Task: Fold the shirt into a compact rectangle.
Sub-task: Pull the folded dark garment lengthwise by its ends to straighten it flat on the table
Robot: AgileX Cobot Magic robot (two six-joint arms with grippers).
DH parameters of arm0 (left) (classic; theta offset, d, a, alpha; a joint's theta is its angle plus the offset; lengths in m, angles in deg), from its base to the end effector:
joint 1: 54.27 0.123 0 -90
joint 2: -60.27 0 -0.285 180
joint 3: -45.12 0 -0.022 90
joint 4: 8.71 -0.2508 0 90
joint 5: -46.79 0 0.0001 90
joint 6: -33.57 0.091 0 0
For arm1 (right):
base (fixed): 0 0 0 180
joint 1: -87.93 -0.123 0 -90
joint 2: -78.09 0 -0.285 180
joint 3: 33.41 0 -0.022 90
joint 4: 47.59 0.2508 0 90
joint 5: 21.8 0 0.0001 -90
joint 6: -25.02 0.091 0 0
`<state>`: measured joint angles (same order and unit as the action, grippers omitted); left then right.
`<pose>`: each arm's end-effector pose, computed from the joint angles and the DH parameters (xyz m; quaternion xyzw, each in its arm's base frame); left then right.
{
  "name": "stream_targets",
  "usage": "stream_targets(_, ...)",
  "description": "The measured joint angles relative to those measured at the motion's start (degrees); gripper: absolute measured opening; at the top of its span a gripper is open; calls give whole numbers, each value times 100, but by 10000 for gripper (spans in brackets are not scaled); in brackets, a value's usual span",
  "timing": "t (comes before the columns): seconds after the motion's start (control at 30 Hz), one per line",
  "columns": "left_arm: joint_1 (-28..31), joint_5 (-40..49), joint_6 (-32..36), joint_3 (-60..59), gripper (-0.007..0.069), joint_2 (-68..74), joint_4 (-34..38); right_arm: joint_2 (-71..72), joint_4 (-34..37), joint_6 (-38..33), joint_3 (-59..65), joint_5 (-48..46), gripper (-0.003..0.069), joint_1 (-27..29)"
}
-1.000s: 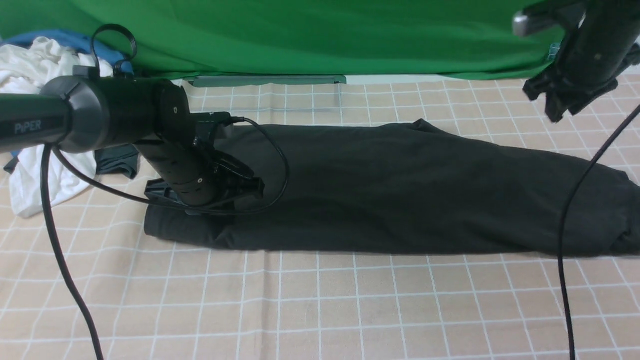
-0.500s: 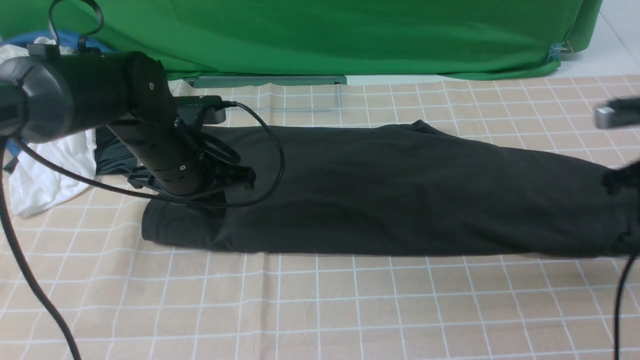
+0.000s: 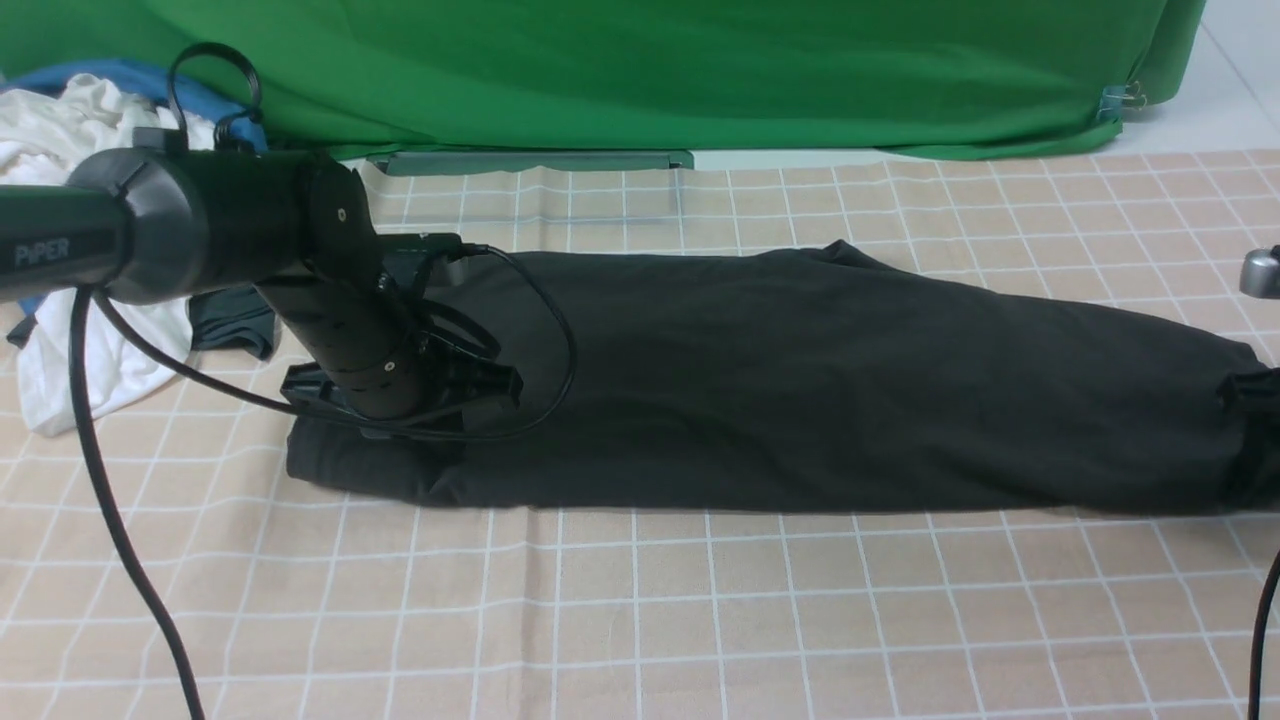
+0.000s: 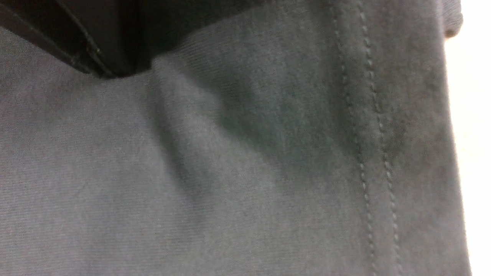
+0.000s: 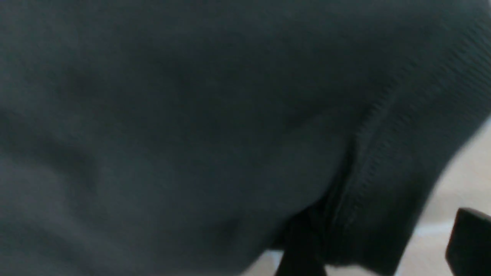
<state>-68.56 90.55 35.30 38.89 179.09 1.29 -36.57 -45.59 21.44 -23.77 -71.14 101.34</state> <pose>0.3592 -0.1028 0.1582 0.0819 0.9897 -0.0764 0.0893 0.3396 -0.0785 0.1684 0.0961 0.9937 0.0055 0.0569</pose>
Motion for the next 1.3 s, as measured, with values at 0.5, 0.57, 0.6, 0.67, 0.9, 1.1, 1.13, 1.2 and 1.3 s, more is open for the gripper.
stream_targets(0.5, 0, -19, -6, 0, 19, 5, 69, 0, -550, -551, -134, -361, 74, 0)
stream_targets(0.57, 0, -36, -6, 0, 19, 6, 110, 37, -726, -418, -177, -527, 74, 0)
stream_targets(0.6, 0, -37, -6, 0, 19, 11, 126, 44, -768, -376, -177, -567, 74, 0)
stream_targets(0.67, 0, -49, -6, 0, 19, 11, 148, 44, -807, -350, -177, -613, 75, 0)
stream_targets(0.9, 0, 31, -6, 0, 19, -66, 188, 44, -1089, -201, -195, -737, 264, 0)
stream_targets(1.1, 0, 134, 12, -12, 19, -784, 147, 55, -1120, 358, -707, -925, 548, 9)
stream_targets(1.13, 0, 134, 12, -12, 19, -939, 147, 55, -1032, 358, -791, -896, 574, 9)
stream_targets(1.2, 0, 192, 12, -12, 19, -1221, 147, 49, -811, 358, -909, -777, 600, 9)
stream_targets(1.3, 0, 317, 12, -12, 19, -1547, 147, -61, -585, 358, -1062, -610, 611, 9)
